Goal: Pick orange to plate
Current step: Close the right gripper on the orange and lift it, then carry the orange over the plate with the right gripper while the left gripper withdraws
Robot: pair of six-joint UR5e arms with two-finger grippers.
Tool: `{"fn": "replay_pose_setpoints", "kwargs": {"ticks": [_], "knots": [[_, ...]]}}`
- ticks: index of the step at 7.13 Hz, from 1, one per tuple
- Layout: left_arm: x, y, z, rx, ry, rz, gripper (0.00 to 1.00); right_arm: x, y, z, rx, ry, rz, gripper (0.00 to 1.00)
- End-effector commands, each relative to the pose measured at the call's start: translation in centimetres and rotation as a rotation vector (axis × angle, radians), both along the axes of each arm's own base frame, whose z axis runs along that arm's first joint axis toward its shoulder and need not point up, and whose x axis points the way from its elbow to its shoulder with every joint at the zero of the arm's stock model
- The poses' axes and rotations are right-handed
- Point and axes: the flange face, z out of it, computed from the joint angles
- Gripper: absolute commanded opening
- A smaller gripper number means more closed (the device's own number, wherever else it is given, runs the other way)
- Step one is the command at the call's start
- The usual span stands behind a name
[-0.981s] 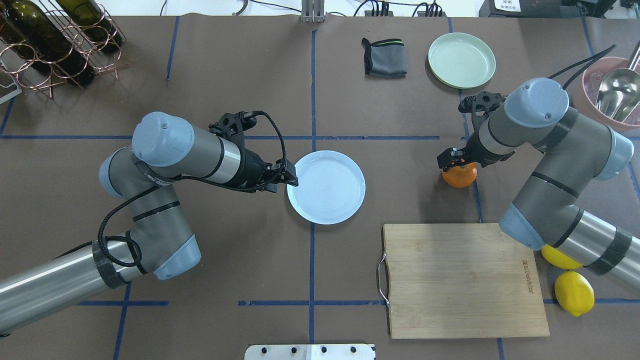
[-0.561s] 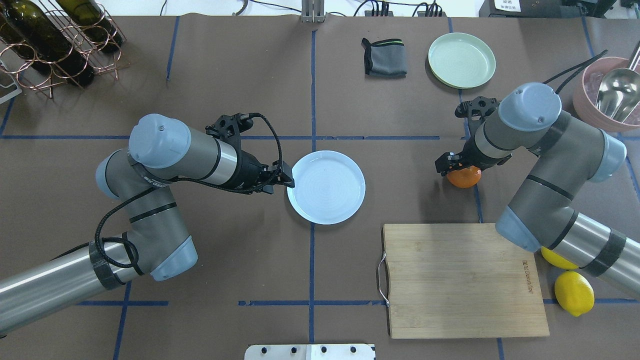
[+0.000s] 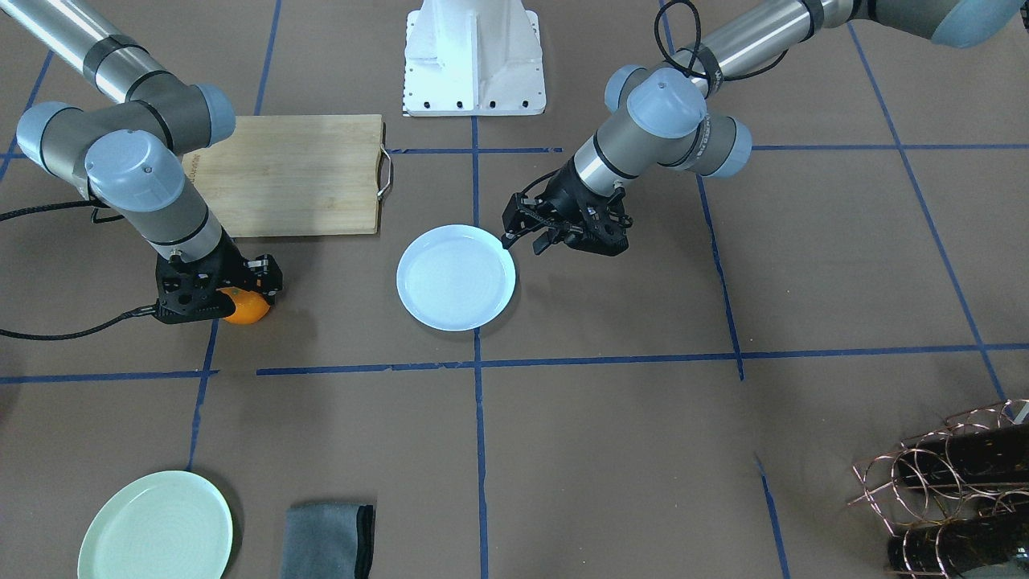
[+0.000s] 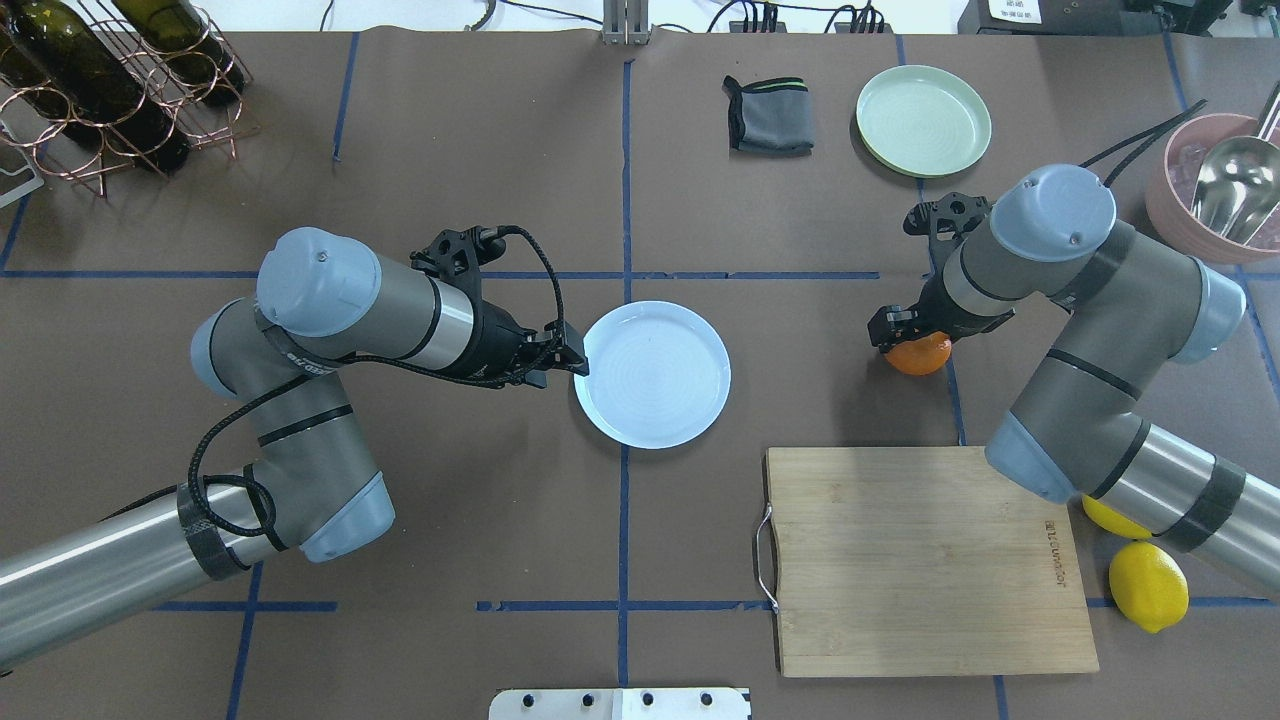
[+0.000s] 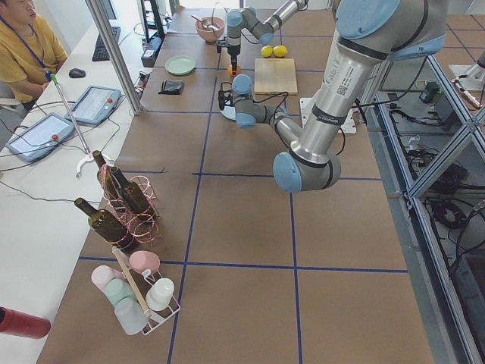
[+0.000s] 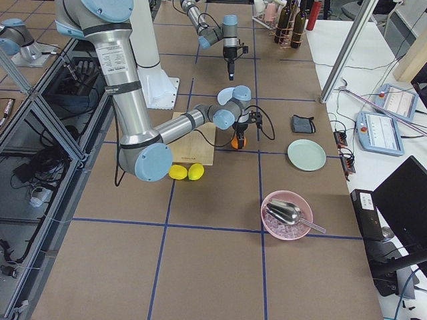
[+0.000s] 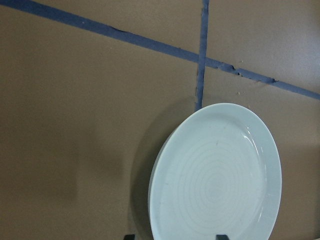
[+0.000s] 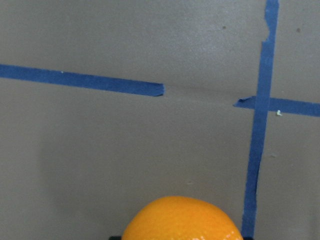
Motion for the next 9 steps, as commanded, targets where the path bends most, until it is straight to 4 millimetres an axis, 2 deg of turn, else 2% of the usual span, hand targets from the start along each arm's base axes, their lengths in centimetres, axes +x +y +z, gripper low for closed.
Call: {"fn": "replay_pose_setpoints", "kwargs": {"ticks": [1, 2, 3, 5, 6, 8, 9], "knots": [[-2.3, 0.1, -1.2, 0.021, 0.032, -0.010, 0.61, -1.7, -0.7, -6.6, -0.048, -0.100, 0.087, 0.00], [-4.5, -0.2, -2.9, 0.041, 0.065, -0.033, 0.61, -5.3, 0.2, -13.2, -0.113, -0.190, 0.144, 0.00], [-8.3, -2.3, -3.0, 0.037, 0.076, -0.050, 0.61, -8.1, 2.0, -16.6, -0.152, -0.233, 0.155, 0.00], [-17.7, -3.4, 1.1, 0.004, 0.067, -0.038, 0.61, -13.8, 5.0, -22.5, -0.127, -0.275, 0.189, 0.00], [-20.1, -4.3, 1.0, 0.002, 0.072, -0.056, 0.61, -16.0, 5.4, -24.5, -0.108, -0.280, 0.253, 0.00], [-20.1, -4.8, 1.6, -0.008, 0.064, -0.061, 0.62, -18.0, 5.6, -26.0, -0.092, -0.278, 0.267, 0.00], [-20.3, -4.7, 1.4, -0.005, 0.067, -0.062, 0.62, -18.5, 6.1, -25.9, -0.080, -0.272, 0.275, 0.00]]}}
